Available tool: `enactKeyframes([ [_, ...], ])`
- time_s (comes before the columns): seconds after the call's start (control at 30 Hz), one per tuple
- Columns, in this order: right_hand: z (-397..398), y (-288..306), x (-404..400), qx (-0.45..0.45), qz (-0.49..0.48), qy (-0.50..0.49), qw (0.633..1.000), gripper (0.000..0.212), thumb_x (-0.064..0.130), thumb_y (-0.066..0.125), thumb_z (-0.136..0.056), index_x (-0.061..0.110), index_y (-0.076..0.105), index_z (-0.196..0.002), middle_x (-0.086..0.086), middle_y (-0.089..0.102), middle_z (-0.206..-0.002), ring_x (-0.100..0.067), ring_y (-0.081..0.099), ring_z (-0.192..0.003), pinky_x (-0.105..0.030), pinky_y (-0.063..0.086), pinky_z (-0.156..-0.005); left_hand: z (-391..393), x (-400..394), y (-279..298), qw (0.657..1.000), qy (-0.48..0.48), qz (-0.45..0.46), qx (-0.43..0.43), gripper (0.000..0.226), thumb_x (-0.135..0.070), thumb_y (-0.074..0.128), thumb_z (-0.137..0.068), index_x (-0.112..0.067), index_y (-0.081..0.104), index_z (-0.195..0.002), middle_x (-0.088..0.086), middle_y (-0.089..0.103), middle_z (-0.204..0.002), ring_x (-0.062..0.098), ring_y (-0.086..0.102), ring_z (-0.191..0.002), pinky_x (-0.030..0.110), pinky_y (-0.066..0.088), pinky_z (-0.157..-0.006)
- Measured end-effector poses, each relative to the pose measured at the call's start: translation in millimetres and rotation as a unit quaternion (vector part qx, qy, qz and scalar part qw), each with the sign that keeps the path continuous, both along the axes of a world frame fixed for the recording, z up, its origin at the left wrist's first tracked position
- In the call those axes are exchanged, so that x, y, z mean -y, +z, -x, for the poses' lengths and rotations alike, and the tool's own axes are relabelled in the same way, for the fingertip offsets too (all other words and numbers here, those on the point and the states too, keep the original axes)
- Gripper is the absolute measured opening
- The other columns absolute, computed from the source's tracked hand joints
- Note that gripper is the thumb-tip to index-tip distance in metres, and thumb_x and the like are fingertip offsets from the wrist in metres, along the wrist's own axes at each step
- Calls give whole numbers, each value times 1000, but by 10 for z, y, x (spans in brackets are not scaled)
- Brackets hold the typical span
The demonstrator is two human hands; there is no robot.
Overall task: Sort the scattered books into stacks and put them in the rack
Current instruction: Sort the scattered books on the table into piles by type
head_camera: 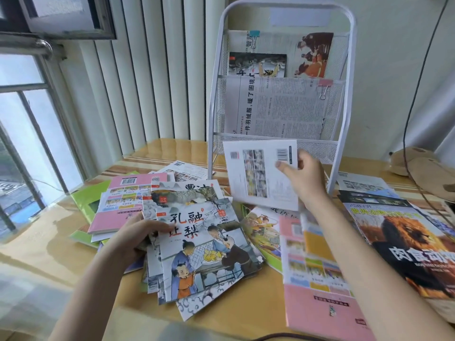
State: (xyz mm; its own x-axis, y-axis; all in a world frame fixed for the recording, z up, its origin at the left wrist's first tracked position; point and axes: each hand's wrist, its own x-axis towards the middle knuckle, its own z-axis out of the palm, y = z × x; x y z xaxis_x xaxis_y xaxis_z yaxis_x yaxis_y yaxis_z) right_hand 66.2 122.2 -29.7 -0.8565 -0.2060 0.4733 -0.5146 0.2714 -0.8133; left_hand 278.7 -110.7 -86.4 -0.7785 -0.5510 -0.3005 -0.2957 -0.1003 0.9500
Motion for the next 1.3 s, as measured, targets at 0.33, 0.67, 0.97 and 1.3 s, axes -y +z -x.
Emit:
enactKeyframes([
  [0.33, -1438, -696, 371, -203, -340, 332, 856, 29, 42, 48, -94, 28, 64, -113, 7, 62, -126, -15, 57, -118, -33, 48, -94, -23, -25, -33, 994, 58, -86, -47, 44, -50, 43, -94, -11, 62, -84, 10, 69, -59, 23, 64, -44, 25, 48, -50],
  [0.67, -591, -714, 158, -40, -447, 132, 884, 45, 45, 31, -99, 34, 32, -142, 14, 34, -147, -6, 49, -120, -37, 33, -108, -43, -100, 33, 999, 27, 32, -28, 25, -4, 74, -76, 5, 61, -96, 20, 72, -70, 27, 68, -52, 31, 55, -47],
  [0.97, -369, -700, 122, -93, -535, 49, 838, 29, 48, 31, -95, 28, 50, -106, 4, 50, -125, -19, 38, -122, -58, 26, -105, -35, -124, 50, 999, 26, 7, -46, 17, -2, 72, -78, 1, 60, -90, 21, 71, -69, 28, 68, -51, 32, 56, -46],
  [1.3, -255, -741, 110, -78, -477, 24, 875, 31, 39, 40, -93, 25, 35, -65, 7, 44, -86, -16, 47, -90, -47, 38, -97, -7, -89, 14, 998, 40, -4, -51, 17, -1, 72, -77, -3, 61, -88, 21, 72, -72, 28, 68, -53, 36, 58, -51],
])
